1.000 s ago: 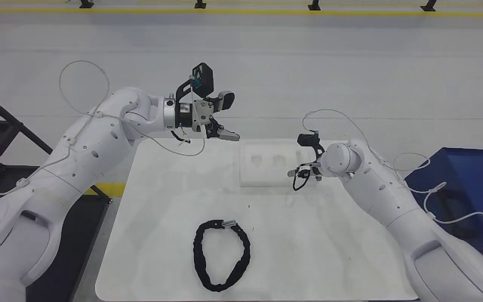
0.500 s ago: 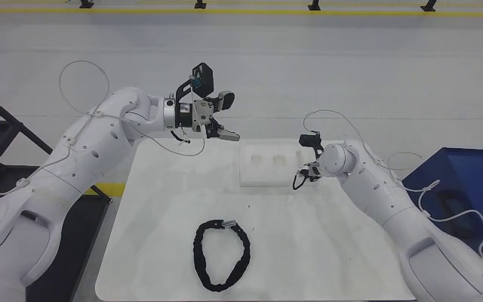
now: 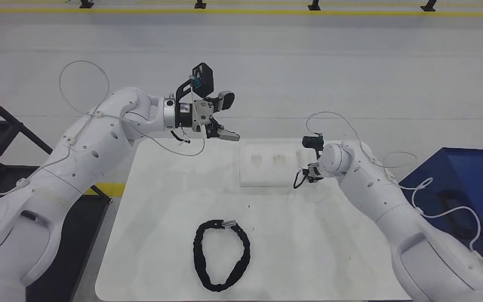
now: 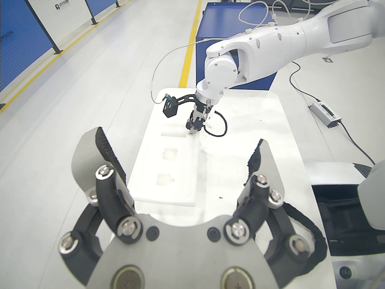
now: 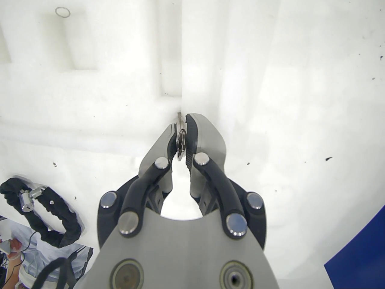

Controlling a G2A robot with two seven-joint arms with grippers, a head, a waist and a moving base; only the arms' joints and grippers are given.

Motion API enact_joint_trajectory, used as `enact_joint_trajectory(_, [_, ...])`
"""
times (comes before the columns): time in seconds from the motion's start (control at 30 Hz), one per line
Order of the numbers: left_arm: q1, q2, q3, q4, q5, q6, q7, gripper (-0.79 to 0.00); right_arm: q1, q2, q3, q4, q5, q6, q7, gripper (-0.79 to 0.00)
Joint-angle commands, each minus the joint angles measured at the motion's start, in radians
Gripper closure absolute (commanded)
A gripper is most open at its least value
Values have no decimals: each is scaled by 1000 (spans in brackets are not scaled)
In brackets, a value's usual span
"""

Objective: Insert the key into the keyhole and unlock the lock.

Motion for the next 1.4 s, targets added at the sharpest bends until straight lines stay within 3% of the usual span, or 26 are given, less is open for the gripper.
enact_joint_trajectory(0.0, [0,0,0,0,0,0,0,-785,6,-6,0,10,0,-2,4,0])
enact_joint_trajectory(0.33, [0,0,0,0,0,0,0,-785,44,-5,18,-18,-45,27,95,0])
enact_joint_trajectory(0.63, [0,0,0,0,0,0,0,-785,19,47,129,-163,5,34,206,0])
enact_joint_trajectory(1.1, [0,0,0,0,0,0,0,-785,-225,183,502,-645,262,-92,382,0])
enact_joint_trajectory(1.37, [0,0,0,0,0,0,0,-785,-366,220,675,-816,460,-174,396,0])
